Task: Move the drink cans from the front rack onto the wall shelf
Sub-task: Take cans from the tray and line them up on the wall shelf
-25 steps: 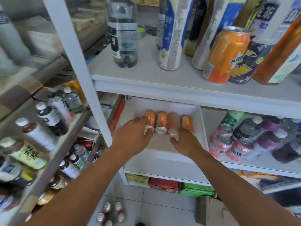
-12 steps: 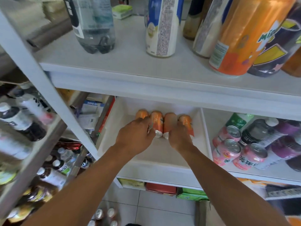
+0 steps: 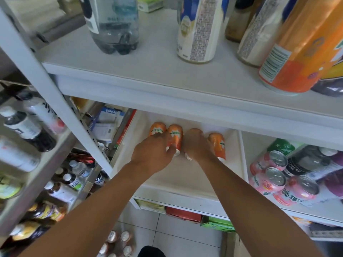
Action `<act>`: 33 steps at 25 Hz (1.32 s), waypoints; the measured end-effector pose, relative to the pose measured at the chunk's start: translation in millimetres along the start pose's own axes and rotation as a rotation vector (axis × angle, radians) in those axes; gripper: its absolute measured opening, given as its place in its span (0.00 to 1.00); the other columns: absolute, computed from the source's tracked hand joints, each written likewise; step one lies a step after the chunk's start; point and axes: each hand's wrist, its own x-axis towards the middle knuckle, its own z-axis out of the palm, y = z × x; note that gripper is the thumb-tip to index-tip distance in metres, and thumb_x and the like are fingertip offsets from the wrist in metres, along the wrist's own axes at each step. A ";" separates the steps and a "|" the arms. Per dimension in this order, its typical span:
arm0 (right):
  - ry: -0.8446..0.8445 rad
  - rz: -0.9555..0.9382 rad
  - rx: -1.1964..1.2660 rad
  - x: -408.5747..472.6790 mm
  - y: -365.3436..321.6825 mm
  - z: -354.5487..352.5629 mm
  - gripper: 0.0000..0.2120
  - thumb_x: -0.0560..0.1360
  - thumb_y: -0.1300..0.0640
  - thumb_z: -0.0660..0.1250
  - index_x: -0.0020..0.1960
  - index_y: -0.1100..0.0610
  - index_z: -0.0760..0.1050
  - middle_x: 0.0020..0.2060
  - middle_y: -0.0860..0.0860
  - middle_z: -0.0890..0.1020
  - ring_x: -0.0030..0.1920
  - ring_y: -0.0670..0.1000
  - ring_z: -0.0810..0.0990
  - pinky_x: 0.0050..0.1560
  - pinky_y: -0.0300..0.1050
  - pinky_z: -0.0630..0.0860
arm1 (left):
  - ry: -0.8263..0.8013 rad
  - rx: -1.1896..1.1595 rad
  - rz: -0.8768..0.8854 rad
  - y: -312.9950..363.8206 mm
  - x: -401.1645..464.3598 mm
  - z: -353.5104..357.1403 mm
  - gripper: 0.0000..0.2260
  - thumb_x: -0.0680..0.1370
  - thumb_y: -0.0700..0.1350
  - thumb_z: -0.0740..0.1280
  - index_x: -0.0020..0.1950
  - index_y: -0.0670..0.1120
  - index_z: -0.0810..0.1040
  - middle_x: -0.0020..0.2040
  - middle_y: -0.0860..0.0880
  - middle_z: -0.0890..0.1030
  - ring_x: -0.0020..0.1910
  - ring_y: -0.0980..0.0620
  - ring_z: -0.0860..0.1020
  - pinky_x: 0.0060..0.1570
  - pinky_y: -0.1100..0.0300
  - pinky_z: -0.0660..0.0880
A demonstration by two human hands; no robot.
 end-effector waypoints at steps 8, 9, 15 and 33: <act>-0.050 0.107 0.399 -56.5 0.4 -33.3 0.32 0.67 0.51 0.77 0.64 0.60 0.68 0.46 0.51 0.76 0.43 0.50 0.76 0.36 0.41 0.70 | -0.009 -0.081 -0.035 -2.8 -5.2 -5.4 0.15 0.80 0.55 0.60 0.64 0.51 0.73 0.59 0.50 0.80 0.56 0.48 0.78 0.52 0.52 0.77; -0.041 0.076 0.450 -66.1 1.6 -35.8 0.28 0.67 0.51 0.77 0.60 0.57 0.69 0.44 0.49 0.76 0.43 0.49 0.76 0.34 0.40 0.69 | -0.014 -0.102 -0.043 -3.5 -6.3 -7.1 0.15 0.80 0.54 0.61 0.63 0.51 0.74 0.59 0.51 0.80 0.56 0.48 0.78 0.53 0.51 0.77; 0.134 -0.331 0.627 -126.1 -11.3 -58.3 0.27 0.60 0.48 0.76 0.57 0.47 0.73 0.50 0.48 0.80 0.50 0.49 0.81 0.46 0.47 0.79 | -0.090 -0.409 -0.184 3.6 -20.2 -30.2 0.17 0.76 0.58 0.66 0.59 0.49 0.75 0.52 0.50 0.81 0.52 0.49 0.79 0.49 0.57 0.75; -0.642 -1.123 0.771 -300.9 -247.7 -71.6 0.32 0.69 0.47 0.76 0.68 0.42 0.66 0.61 0.38 0.78 0.60 0.41 0.79 0.55 0.42 0.79 | 0.636 -1.029 -0.312 -122.4 -250.3 -202.6 0.20 0.67 0.44 0.75 0.57 0.42 0.78 0.47 0.48 0.86 0.46 0.52 0.84 0.42 0.61 0.79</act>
